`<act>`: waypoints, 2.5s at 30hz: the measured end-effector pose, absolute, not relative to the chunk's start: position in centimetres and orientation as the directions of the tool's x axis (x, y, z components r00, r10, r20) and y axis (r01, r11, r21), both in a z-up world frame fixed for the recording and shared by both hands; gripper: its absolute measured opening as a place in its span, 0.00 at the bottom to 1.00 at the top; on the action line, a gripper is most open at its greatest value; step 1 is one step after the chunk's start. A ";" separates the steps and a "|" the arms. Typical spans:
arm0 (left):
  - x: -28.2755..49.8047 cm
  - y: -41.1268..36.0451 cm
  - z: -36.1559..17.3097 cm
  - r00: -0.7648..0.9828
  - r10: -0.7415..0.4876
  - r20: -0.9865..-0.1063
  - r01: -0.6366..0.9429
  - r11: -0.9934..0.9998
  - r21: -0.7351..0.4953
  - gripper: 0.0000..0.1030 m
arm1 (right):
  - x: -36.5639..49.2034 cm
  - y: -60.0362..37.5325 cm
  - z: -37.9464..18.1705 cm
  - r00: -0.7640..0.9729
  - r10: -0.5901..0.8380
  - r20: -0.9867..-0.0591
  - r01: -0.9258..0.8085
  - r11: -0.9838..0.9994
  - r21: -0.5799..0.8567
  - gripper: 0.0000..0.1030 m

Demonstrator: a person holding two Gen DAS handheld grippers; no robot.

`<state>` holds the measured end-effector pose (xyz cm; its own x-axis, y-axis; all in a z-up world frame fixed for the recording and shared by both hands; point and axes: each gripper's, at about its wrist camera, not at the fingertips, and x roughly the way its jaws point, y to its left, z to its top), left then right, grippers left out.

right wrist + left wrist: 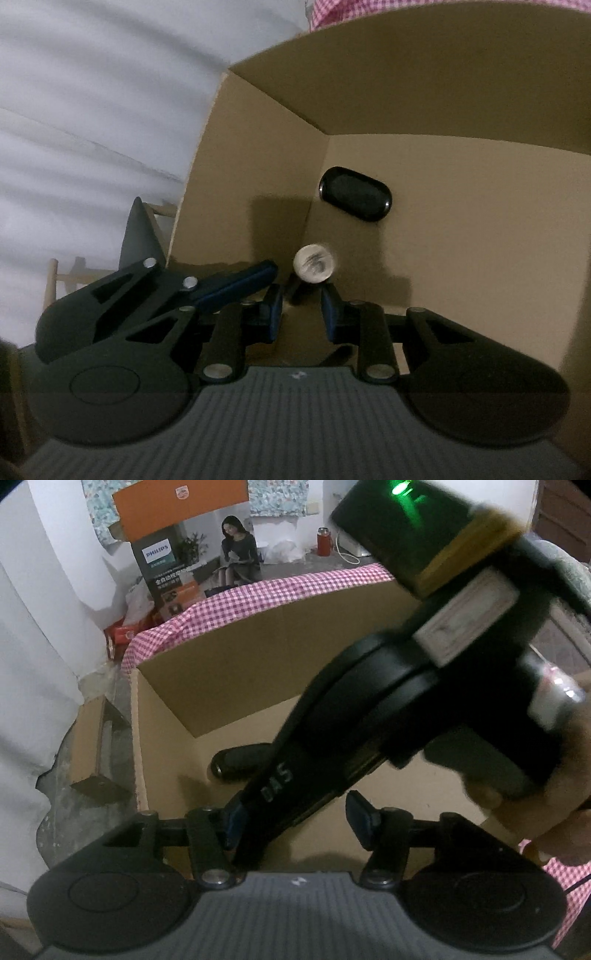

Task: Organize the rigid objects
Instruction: 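Open the right tool to release the black cylinder into the box, then move the right tool to the green lip balm tube and grasp it, then lift the green lip balm with the right tool and carry it over the box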

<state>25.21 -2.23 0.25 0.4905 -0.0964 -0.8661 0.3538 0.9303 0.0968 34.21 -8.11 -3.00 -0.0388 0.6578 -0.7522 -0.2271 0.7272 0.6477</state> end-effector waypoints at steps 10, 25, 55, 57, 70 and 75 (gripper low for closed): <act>24.1 -1.9 2.2 0.545 -0.116 -0.831 0.339 0.936 0.092 0.66 | 33.6 -9.5 -2.3 0.004 0.671 -0.741 -0.225 0.723 0.653 0.28; 15.4 -1.7 8.5 0.666 -0.276 -0.693 0.383 0.924 0.000 0.76 | 21.1 -22.7 8.1 0.351 0.731 -0.585 -0.303 0.680 0.668 0.33; 7.1 -13.7 -3.5 0.453 -0.432 -0.780 0.631 0.774 -0.062 0.38 | 8.7 -25.6 -4.2 0.380 0.437 -0.815 -0.218 0.899 0.380 0.20; 7.2 -13.9 -3.6 0.448 -0.430 -0.784 0.635 0.771 -0.060 0.38 | 9.0 -25.6 -4.4 0.371 0.445 -0.815 -0.226 0.895 0.386 0.19; 7.4 -14.8 -4.2 0.422 -0.432 -0.797 0.651 0.756 -0.065 0.38 | 8.6 -26.7 -5.1 0.368 0.443 -0.817 -0.184 0.896 0.403 0.18; 7.1 -15.2 -4.5 0.423 -0.418 -0.804 0.657 0.752 -0.046 0.38 | 8.2 -27.7 -5.2 0.376 0.445 -0.813 -0.157 0.895 0.417 0.18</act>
